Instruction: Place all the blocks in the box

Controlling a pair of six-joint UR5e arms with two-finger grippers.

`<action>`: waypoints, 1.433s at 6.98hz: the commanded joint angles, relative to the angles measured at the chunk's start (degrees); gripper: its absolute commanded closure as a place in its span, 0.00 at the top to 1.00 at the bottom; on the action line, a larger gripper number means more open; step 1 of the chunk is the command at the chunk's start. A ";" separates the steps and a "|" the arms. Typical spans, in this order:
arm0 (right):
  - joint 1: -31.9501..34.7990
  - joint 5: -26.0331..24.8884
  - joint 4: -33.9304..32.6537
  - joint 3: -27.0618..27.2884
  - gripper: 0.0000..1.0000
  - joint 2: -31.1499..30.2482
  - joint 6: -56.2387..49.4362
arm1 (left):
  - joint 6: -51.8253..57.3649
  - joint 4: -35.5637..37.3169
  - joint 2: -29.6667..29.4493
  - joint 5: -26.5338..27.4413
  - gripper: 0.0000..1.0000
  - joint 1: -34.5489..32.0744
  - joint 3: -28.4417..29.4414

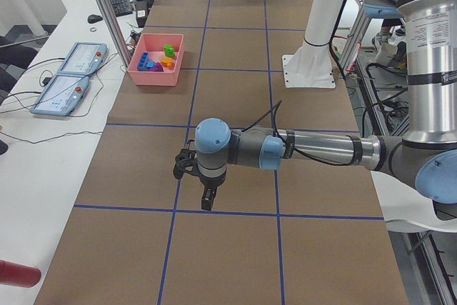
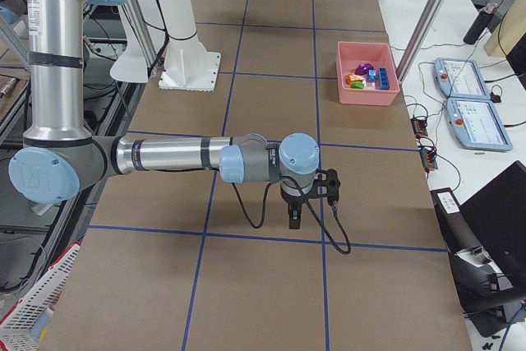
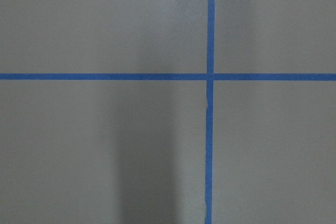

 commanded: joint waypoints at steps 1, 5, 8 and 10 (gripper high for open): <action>0.00 -0.12 0.01 -0.01 1.00 -0.29 0.00 | -0.28 -0.24 0.01 -0.08 1.00 0.00 -0.07; 0.00 -0.56 0.01 -0.01 1.00 -0.38 0.00 | -0.37 -0.24 -0.08 -0.09 1.00 0.00 -0.24; 0.26 -0.56 0.10 -0.62 1.00 -1.17 -1.14 | -0.28 -0.24 -0.08 -0.09 1.00 0.00 -0.33; 0.44 -0.56 0.10 -0.62 1.00 -1.70 -2.37 | -0.28 -0.24 -0.08 -0.09 1.00 0.00 -0.33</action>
